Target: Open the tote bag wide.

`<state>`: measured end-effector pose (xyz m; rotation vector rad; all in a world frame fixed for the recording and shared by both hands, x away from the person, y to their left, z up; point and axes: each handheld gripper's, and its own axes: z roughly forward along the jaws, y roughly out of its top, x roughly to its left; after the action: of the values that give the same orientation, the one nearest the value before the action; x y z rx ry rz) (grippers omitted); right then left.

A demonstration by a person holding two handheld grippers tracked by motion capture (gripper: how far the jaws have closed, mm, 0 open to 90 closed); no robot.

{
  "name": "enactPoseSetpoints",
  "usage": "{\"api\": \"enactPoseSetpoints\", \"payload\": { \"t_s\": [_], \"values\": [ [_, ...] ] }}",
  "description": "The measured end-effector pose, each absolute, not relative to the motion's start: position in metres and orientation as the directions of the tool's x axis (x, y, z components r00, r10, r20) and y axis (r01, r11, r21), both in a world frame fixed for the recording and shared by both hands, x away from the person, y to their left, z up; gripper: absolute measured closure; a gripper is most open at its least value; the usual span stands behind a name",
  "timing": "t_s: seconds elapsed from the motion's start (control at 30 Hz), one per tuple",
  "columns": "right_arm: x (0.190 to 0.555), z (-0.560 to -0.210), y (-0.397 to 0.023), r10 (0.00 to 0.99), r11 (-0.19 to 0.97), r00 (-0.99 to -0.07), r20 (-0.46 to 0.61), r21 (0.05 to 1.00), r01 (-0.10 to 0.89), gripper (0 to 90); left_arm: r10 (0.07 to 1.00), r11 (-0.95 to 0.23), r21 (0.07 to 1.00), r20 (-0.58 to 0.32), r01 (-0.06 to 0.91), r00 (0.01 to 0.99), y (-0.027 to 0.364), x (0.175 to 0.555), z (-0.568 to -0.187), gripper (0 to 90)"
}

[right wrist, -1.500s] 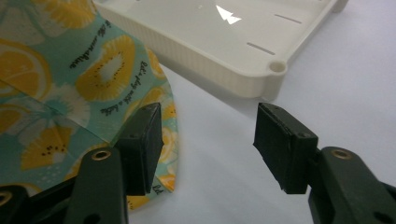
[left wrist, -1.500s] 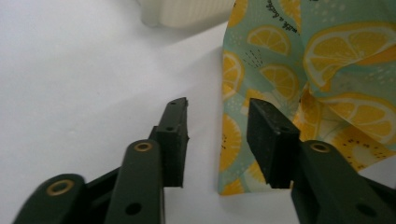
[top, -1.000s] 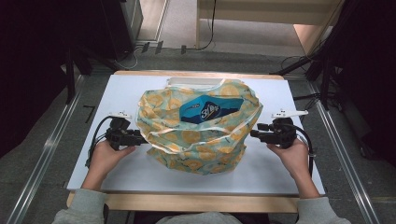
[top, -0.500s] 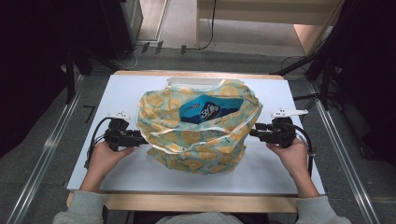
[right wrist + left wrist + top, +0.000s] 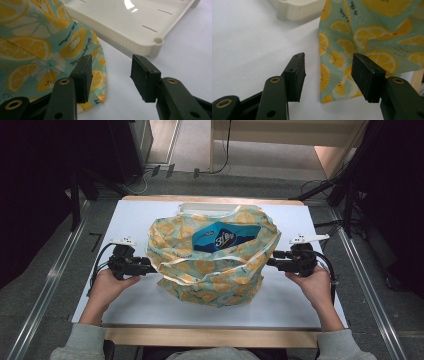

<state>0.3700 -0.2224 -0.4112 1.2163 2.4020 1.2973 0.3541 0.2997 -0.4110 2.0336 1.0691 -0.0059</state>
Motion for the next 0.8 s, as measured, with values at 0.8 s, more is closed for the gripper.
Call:
{"api": "enactPoseSetpoints", "payload": {
  "t_s": [0.8],
  "values": [
    [0.382,-0.325,-0.237,0.651,0.31,-0.719,0.245,0.778,0.546,60.3,0.591,-0.372,0.635,-0.4,0.677,0.7,0.305,0.37,-0.342,68.5]
  ]
}}
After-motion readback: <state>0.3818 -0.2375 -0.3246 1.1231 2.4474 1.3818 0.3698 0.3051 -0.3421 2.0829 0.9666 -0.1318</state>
